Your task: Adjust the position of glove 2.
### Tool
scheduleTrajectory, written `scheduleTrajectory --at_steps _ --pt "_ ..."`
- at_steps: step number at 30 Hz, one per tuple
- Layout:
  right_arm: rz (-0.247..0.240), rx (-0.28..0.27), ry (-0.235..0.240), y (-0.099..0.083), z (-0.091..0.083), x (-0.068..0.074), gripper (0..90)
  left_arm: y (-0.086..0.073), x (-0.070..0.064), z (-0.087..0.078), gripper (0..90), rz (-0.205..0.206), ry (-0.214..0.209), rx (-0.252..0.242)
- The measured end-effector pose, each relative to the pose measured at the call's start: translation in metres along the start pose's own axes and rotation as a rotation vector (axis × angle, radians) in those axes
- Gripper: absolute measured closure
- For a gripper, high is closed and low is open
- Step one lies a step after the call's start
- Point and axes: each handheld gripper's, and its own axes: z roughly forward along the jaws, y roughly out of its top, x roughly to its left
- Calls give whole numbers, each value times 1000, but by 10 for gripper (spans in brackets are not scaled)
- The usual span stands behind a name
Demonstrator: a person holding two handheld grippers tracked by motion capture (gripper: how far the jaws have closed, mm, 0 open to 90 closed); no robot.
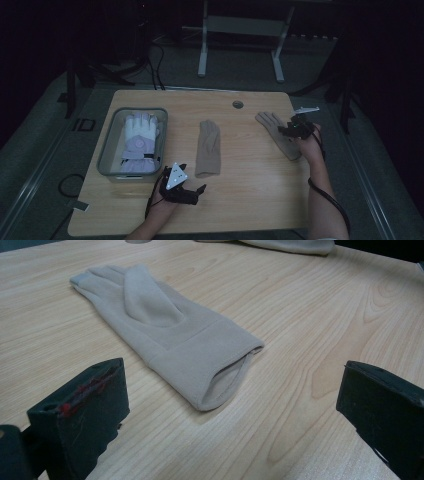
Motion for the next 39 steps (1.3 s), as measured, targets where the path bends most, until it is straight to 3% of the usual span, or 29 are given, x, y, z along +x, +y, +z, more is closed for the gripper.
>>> scheduleTrajectory --at_steps 5,9,12,14,15,18,22,24,27,30,35,39 --pt "36 33 14 -6 18 -10 475 0 3 -1 5 -26 -8 -13" --pt "33 75 28 -13 30 -11 489 0 3 -1 5 -24 -6 -12" --pt "8 60 27 -15 31 -8 576 -1 2 -1 5 -20 -3 -7" --pt "-1 54 34 -16 30 -7 693 -1 3 -1 5 -25 -5 -10" --pt "3 55 21 -16 30 -6 769 -1 3 -1 5 -25 -3 -10" --pt "42 60 -36 -15 29 1 814 -1 3 -2 5 -31 -5 -15" --pt "139 5 -22 -14 18 13 826 -1 4 -2 5 -33 -3 -18" --pt "155 -40 -23 -14 9 21 826 -1 4 -2 5 -31 -3 -16" --pt "221 -104 -4 -17 -5 30 826 -1 4 -2 5 -36 -3 -16" --pt "285 -131 -1 -20 -16 40 826 -1 4 -3 5 -33 -2 -19" --pt "304 -145 -82 -22 -34 62 826 -1 3 -2 5 -26 0 -15" --pt "304 -142 -112 -26 -44 78 826 -1 3 -2 5 -25 1 -17"
